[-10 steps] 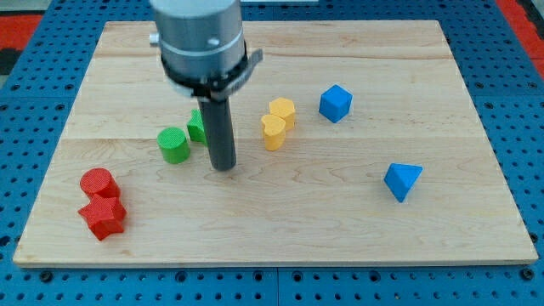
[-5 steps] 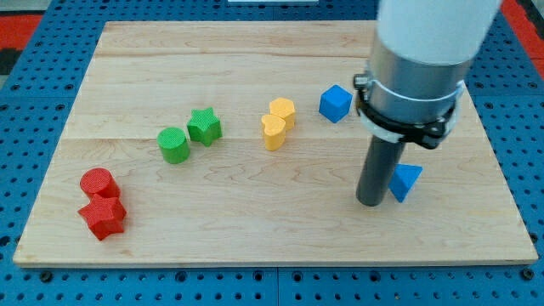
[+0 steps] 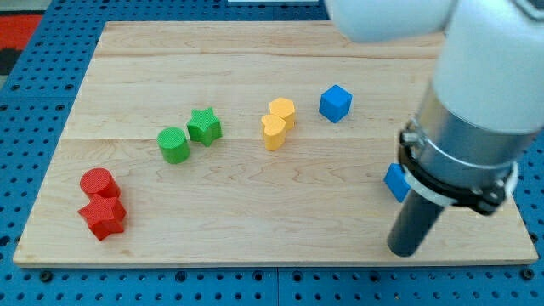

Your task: Push the blue triangle closer to blue cube

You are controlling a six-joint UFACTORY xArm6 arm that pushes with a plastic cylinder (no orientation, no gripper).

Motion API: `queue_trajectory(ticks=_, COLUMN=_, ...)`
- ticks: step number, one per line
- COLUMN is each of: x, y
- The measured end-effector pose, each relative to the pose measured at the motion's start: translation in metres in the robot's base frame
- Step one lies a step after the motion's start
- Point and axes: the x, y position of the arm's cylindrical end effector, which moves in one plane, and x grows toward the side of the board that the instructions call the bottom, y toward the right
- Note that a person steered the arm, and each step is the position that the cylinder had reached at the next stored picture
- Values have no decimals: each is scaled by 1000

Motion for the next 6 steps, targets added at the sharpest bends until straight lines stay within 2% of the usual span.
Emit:
queue_trajectory(ticks=2, x=3, y=30)
queue_trajectory(ticks=3, x=-31, y=36)
queue_trajectory(ticks=6, x=-93, y=31)
